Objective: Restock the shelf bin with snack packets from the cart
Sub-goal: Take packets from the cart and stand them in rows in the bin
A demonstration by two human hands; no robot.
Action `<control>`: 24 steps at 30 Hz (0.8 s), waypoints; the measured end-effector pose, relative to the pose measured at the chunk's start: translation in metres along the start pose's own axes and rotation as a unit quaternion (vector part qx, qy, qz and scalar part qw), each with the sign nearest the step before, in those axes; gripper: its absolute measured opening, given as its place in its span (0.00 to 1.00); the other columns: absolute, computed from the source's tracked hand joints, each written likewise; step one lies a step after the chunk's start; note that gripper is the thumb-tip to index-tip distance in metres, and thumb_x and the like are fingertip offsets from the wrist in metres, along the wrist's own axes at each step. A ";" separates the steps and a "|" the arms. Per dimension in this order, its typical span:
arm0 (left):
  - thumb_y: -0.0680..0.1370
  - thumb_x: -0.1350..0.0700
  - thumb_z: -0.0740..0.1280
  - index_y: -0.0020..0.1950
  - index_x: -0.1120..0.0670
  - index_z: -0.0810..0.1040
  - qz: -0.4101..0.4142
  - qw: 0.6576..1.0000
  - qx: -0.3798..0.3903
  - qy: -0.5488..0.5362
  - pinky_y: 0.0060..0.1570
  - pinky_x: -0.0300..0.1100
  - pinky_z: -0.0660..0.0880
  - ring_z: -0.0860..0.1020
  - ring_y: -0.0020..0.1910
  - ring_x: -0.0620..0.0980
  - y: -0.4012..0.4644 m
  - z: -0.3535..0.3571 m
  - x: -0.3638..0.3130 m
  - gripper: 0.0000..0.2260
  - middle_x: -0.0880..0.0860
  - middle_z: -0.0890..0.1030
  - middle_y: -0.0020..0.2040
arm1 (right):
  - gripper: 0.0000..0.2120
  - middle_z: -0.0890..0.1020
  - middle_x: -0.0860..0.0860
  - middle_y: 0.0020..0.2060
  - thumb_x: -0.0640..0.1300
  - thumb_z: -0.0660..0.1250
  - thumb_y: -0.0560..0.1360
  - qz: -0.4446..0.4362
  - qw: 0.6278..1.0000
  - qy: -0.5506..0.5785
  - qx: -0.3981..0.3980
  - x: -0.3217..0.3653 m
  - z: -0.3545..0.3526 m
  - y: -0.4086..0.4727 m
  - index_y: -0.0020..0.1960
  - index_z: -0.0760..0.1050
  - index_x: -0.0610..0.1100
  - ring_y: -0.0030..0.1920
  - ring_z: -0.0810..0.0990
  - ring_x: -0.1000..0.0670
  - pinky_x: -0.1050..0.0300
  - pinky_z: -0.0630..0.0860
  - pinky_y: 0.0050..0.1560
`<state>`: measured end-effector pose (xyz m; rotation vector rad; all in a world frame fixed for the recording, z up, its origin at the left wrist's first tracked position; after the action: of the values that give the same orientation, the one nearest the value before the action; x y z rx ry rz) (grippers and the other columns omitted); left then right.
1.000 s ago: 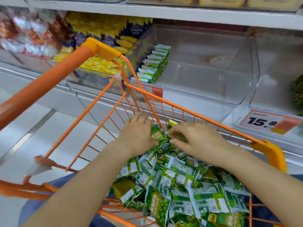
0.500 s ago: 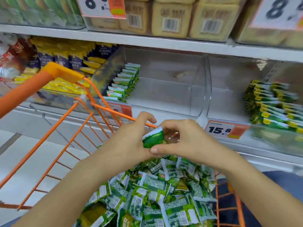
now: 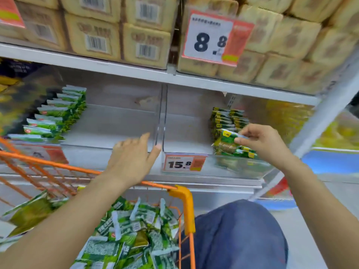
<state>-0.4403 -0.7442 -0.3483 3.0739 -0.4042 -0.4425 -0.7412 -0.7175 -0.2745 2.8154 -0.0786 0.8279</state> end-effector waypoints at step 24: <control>0.81 0.43 0.55 0.73 0.51 0.65 0.058 0.990 -0.046 -0.116 0.66 0.44 0.59 0.65 0.69 0.50 -0.027 -0.030 0.004 0.22 0.50 0.72 0.69 | 0.09 0.78 0.57 0.35 0.49 0.69 0.74 -0.008 0.960 -0.265 0.091 0.015 0.028 0.010 0.54 0.80 0.52 0.38 0.76 0.51 0.57 0.69 0.35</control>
<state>-0.4213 -0.7196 -0.3220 2.8981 -0.5471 -0.7935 -0.7153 -0.7328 -0.2875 3.1266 -0.0605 0.0567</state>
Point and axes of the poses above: each hand's wrist, its own y-axis towards the middle knuckle, its own z-axis out of the palm, x = y × z, the point moved 10 cm from there along y, towards the middle knuckle
